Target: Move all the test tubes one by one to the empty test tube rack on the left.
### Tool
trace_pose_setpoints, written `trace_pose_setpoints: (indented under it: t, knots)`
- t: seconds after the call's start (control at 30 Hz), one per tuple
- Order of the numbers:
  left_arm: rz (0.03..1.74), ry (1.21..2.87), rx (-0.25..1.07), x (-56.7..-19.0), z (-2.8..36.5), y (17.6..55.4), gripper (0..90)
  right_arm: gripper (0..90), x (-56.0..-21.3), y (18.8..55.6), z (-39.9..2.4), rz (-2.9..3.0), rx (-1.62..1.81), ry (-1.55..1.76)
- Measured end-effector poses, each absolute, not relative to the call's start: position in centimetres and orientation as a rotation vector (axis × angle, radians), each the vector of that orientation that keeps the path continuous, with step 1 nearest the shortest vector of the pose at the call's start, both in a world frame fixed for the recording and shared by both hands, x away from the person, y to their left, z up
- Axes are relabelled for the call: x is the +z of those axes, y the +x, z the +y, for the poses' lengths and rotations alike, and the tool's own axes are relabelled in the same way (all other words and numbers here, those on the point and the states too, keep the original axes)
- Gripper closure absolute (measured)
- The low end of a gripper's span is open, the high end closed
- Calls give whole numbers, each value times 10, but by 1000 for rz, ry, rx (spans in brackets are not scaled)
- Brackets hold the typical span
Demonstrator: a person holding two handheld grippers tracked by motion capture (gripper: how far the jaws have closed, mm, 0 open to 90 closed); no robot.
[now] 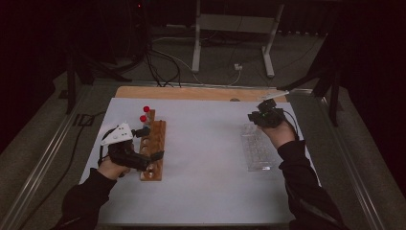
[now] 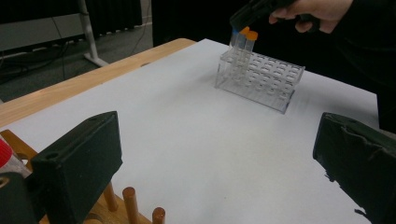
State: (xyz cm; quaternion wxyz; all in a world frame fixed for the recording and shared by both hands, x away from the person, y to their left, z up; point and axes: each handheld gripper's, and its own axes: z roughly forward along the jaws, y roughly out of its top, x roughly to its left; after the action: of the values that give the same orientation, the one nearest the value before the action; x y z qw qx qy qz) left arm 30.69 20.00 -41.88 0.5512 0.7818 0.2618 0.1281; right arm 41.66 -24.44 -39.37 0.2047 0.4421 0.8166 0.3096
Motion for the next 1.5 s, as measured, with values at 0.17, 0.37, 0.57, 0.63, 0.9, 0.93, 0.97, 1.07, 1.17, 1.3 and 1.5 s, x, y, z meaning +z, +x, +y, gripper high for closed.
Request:
trace_pose_setpoints:
  t: [0.17,0.37,0.57,0.63,0.9,0.93,0.97,1.07,1.17,1.3,1.5]
  knots:
    - [615,1856,303,-418,199,306,22,759,-382,412,-245,2272,879,1199]
    - [606,1860,294,-417,196,305,22,759,-364,403,-243,2256,916,1147]
    - [596,1862,281,-416,193,305,22,759,-356,392,-234,2283,973,1086]
    - [591,1863,268,-416,192,305,22,759,-358,388,-229,2306,983,1063]
    - [575,1879,219,-418,183,304,26,759,-372,369,-207,2409,1031,978]
    - [572,1883,220,-419,182,304,26,759,-373,367,-204,2420,1042,967]
    - [571,1881,215,-419,180,304,29,759,-373,365,-201,2430,1050,951]
    - [558,1885,211,-421,174,304,53,759,-373,358,-191,2464,1072,908]
    - [527,1899,186,-422,167,304,119,759,-372,352,-179,2499,1094,863]
    - [495,1919,154,-425,154,304,184,759,-369,343,-166,2535,1132,801]
    - [464,1924,135,-425,136,306,250,760,-360,333,-150,2568,1171,720]
